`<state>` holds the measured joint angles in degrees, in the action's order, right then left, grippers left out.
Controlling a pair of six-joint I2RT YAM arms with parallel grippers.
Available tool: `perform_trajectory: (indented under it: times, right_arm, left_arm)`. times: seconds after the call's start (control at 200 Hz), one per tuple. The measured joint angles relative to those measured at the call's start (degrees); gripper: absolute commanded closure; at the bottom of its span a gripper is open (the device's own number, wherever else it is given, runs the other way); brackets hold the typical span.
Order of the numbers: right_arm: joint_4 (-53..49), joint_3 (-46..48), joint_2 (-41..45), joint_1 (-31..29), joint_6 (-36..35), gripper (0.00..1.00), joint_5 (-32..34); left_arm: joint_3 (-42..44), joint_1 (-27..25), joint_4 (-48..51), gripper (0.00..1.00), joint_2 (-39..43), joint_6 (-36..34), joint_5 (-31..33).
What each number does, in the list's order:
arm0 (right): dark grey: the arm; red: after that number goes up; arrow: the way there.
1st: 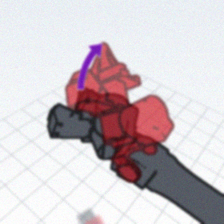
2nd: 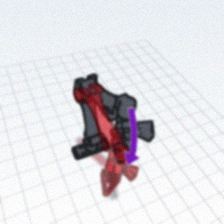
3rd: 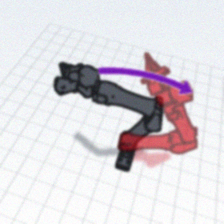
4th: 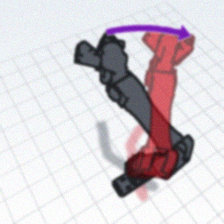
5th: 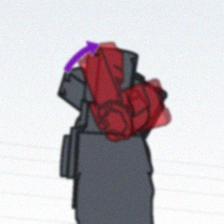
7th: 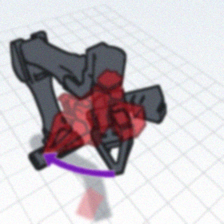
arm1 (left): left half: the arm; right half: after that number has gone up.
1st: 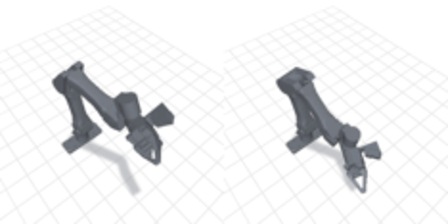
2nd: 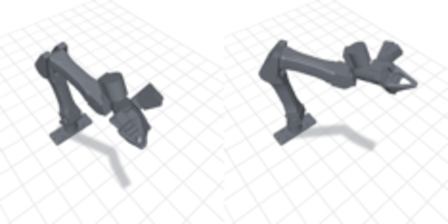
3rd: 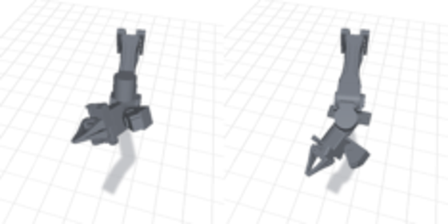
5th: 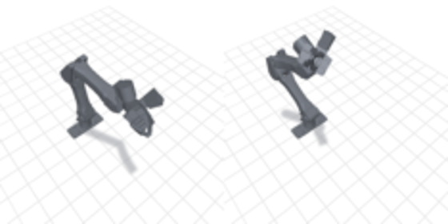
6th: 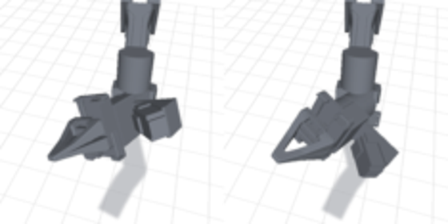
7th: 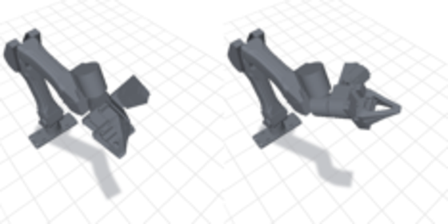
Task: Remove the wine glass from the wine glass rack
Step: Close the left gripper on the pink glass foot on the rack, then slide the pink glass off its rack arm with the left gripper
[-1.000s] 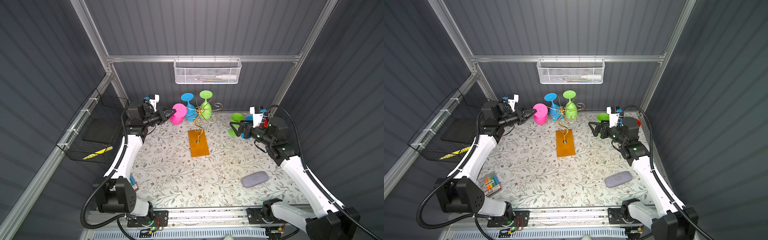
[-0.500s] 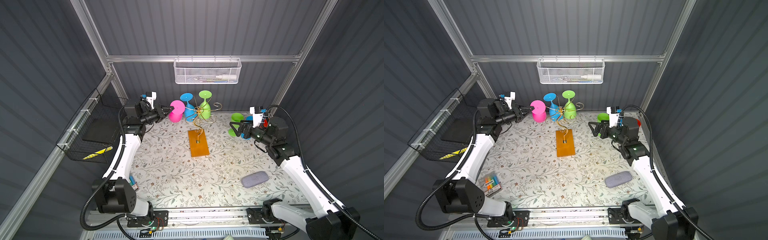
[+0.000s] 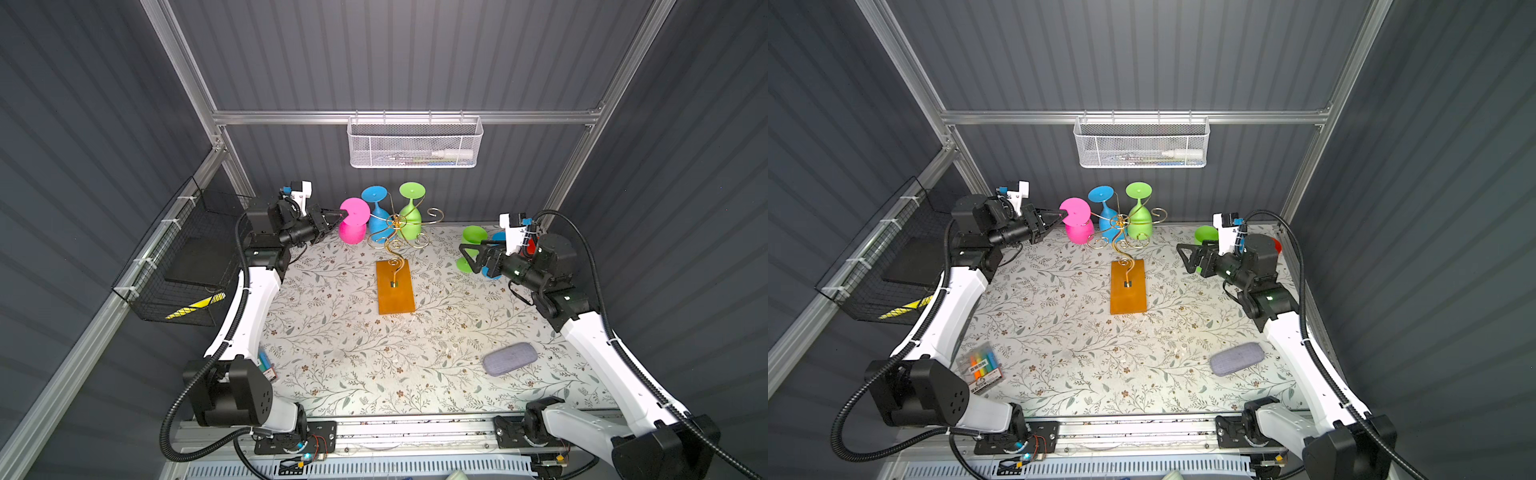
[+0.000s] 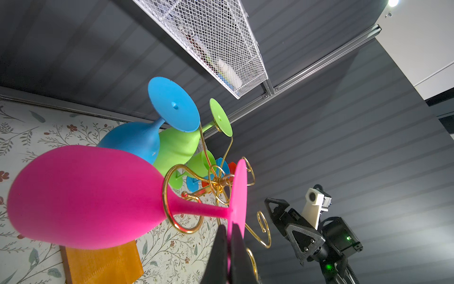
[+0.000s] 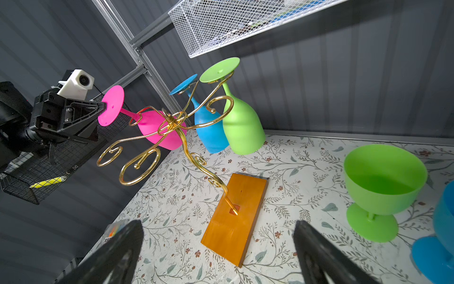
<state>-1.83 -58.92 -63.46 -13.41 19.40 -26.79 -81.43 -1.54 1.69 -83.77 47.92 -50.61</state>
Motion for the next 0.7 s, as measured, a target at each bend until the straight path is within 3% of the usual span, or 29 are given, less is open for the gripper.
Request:
perform_trajectory:
  times: [0.7]
  right_arm:
    - [-0.1,0.0,0.6,-0.2,0.0,0.02,0.0]
  left_arm:
    - [0.0,0.0,-3.7,1.0,-2.4,2.4,0.5]
